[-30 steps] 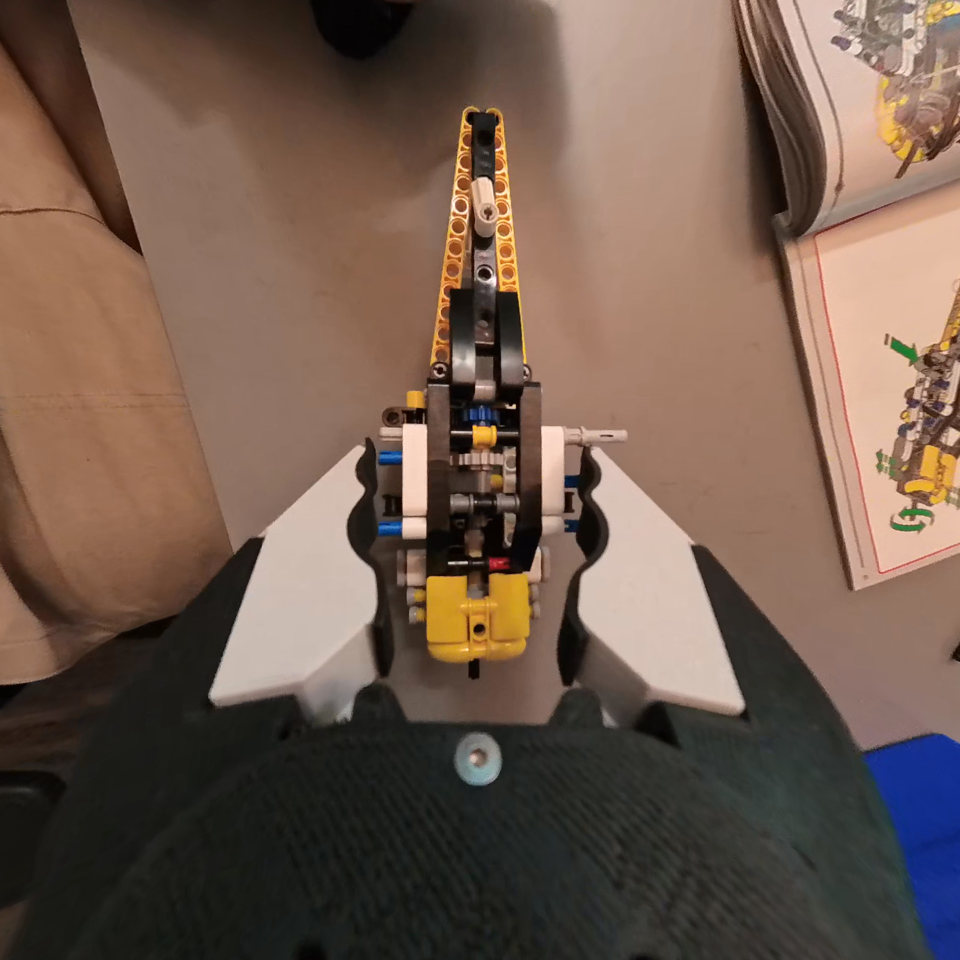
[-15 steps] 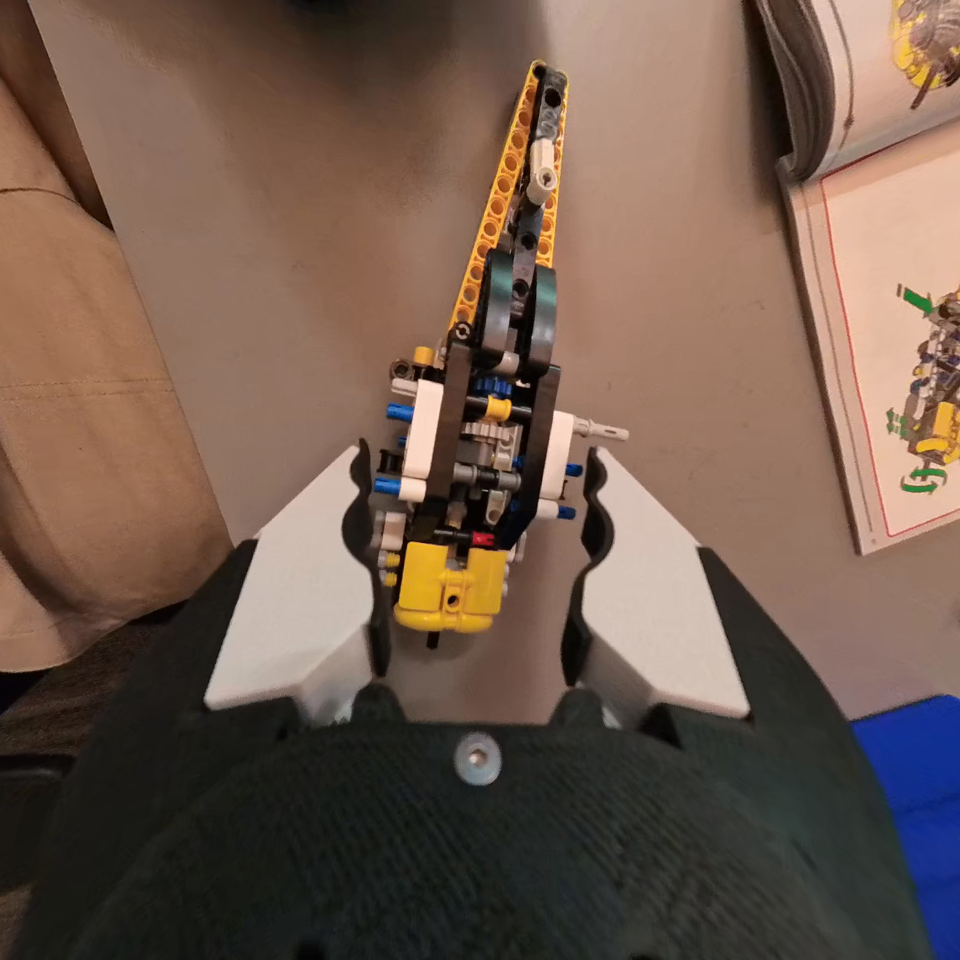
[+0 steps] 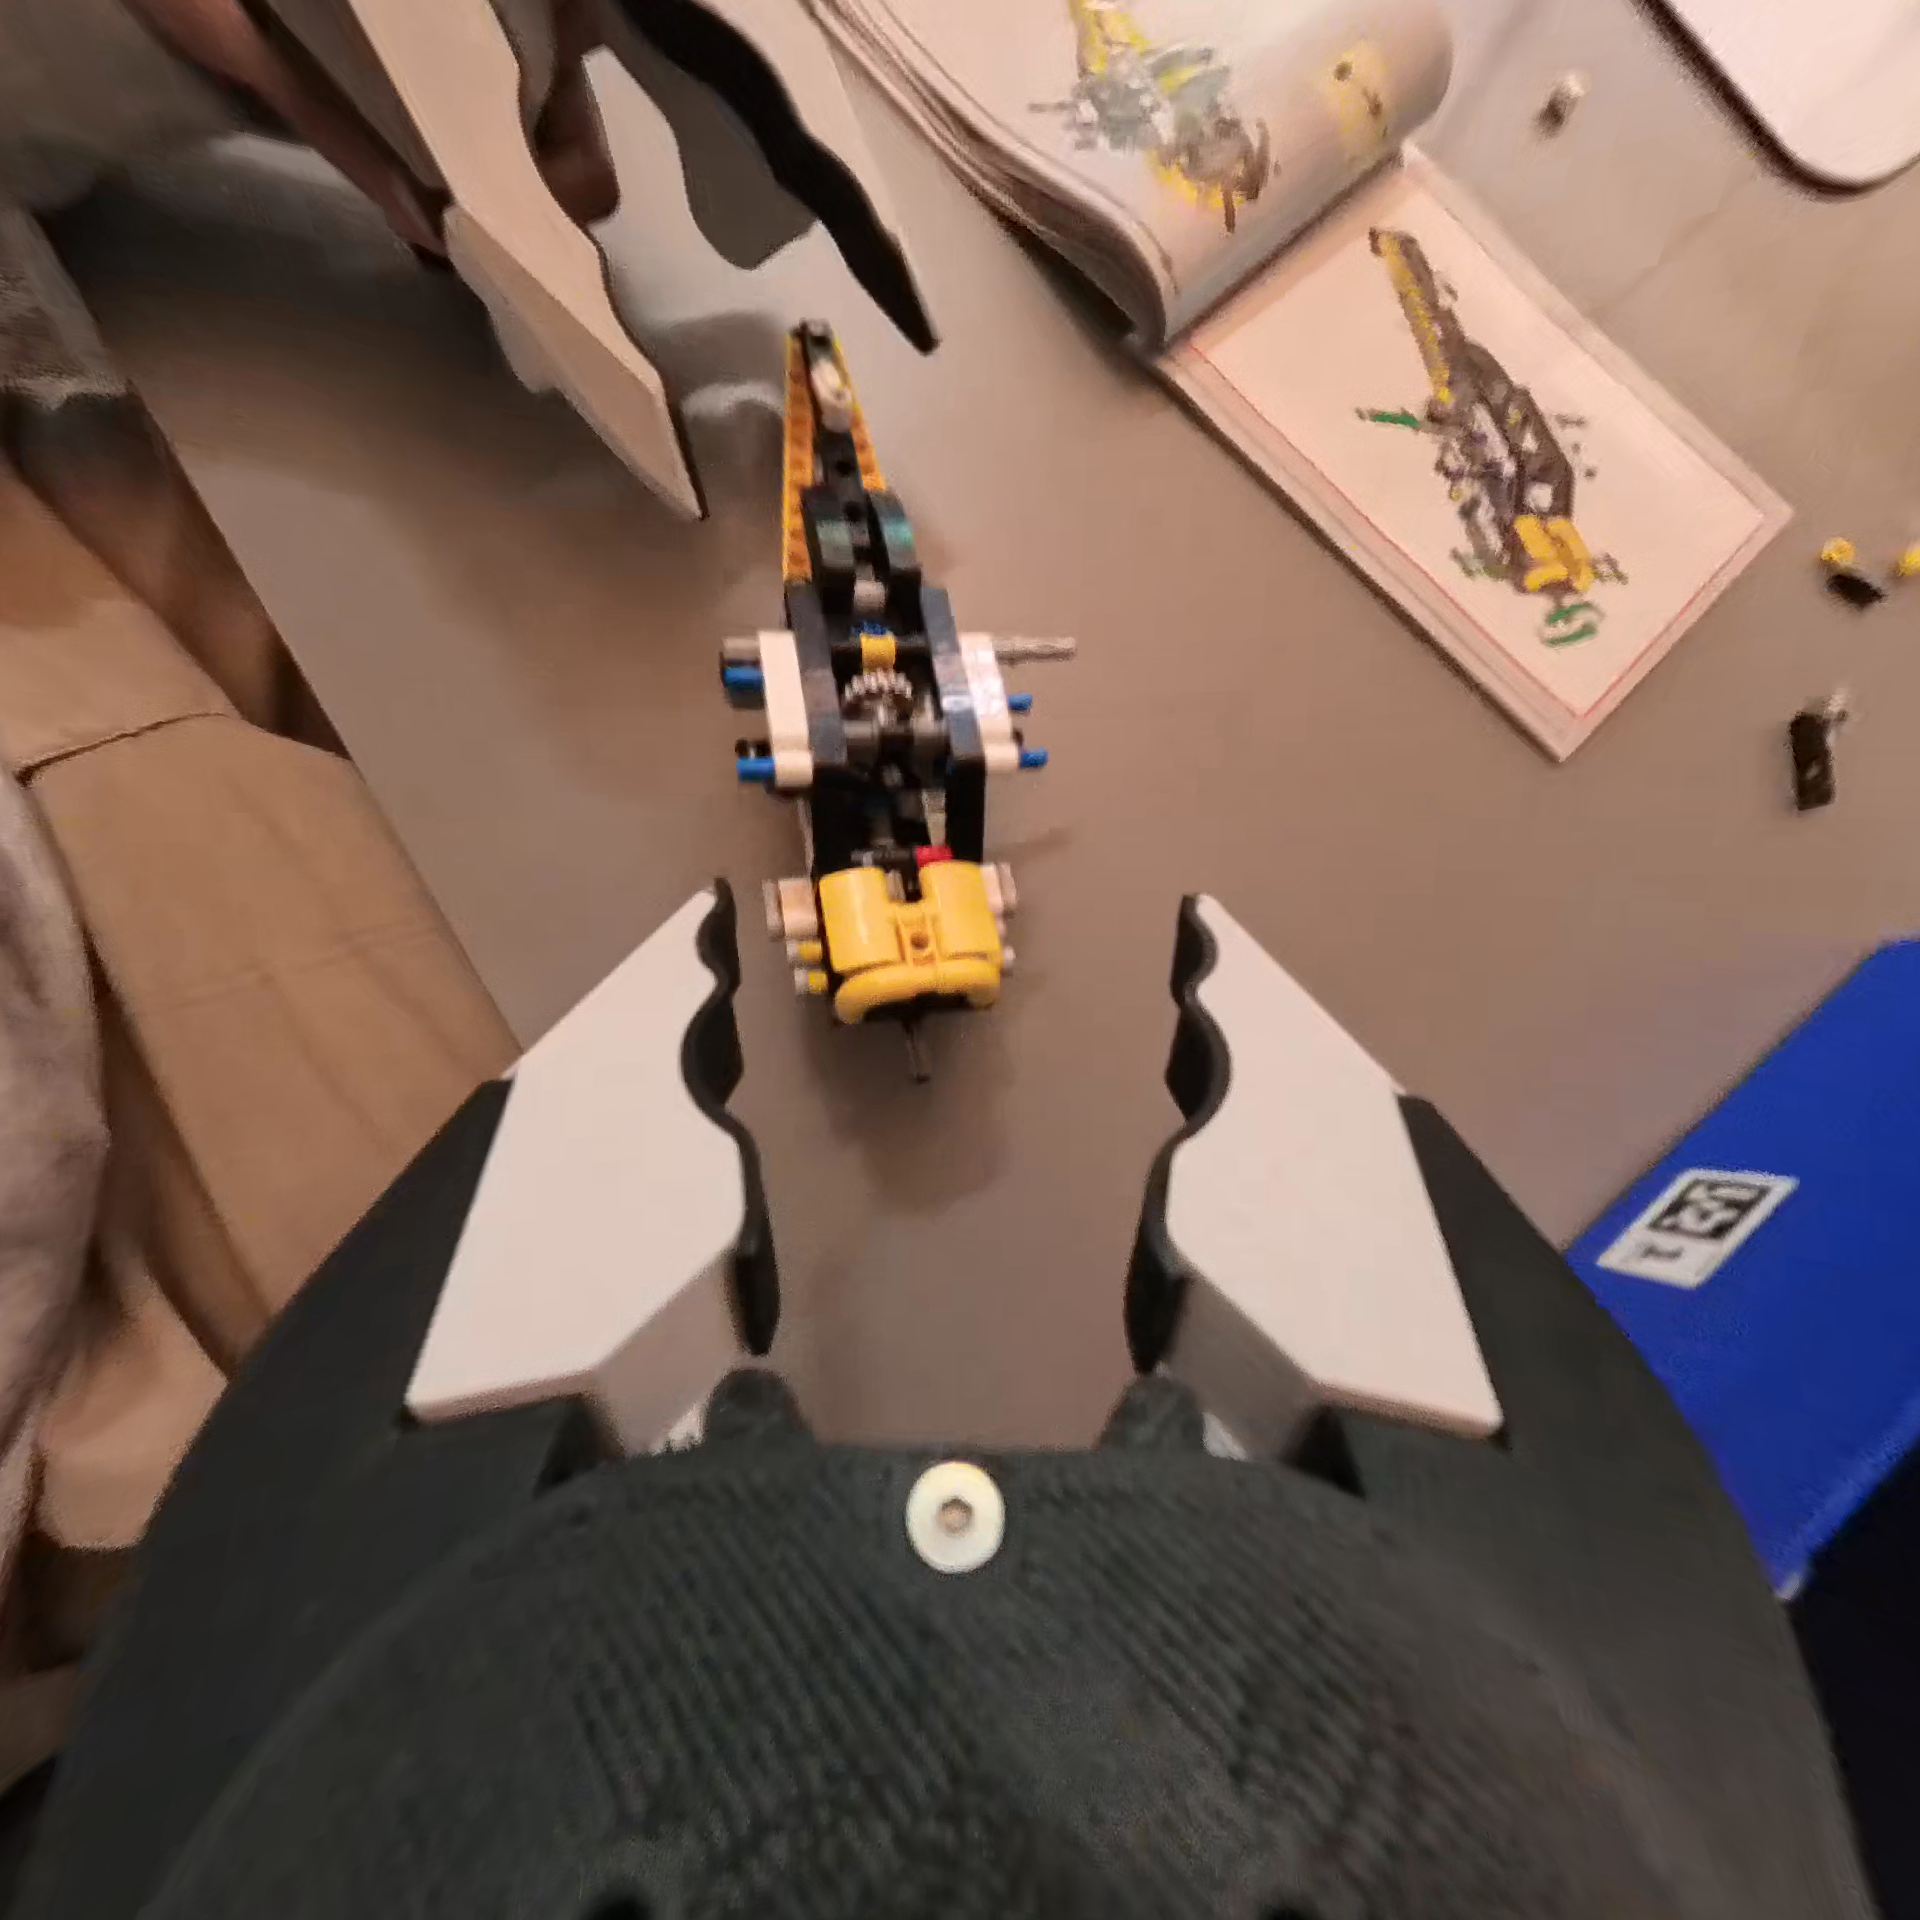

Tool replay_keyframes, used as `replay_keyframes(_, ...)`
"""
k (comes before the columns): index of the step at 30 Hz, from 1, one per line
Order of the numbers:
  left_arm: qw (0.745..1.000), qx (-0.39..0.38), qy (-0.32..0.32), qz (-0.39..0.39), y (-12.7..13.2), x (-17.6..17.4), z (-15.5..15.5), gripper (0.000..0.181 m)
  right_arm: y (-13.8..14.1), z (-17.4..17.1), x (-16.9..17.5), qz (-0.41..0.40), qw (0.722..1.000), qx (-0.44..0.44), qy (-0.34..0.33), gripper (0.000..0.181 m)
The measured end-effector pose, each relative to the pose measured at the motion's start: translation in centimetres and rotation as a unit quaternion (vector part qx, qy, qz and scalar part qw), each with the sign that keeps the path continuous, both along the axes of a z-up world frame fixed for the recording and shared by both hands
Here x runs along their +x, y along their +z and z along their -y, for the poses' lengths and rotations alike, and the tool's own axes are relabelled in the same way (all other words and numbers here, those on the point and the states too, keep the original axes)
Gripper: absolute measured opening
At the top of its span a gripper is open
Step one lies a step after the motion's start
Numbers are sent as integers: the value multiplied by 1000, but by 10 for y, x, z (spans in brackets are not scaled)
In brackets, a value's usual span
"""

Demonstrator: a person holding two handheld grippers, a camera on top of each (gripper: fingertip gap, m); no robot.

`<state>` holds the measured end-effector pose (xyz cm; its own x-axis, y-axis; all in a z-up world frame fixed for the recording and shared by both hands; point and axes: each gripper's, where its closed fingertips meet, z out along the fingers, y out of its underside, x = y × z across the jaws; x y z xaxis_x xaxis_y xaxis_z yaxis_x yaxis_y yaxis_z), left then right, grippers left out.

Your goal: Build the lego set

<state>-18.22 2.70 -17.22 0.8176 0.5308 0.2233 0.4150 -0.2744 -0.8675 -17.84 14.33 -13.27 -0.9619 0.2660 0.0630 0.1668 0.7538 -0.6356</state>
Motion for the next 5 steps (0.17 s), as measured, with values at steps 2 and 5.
replay_keyframes(2, 1000, -27, -8, 0, -5, 3, -5, 78, -15, -6, 8, -2, 1000, -2, -10, 85)
replay_keyframes(5, 999, -38, -9, 0, -7, 7, -10, 75, -34, -4, 17, 10, 1000, -8, -9, 86)
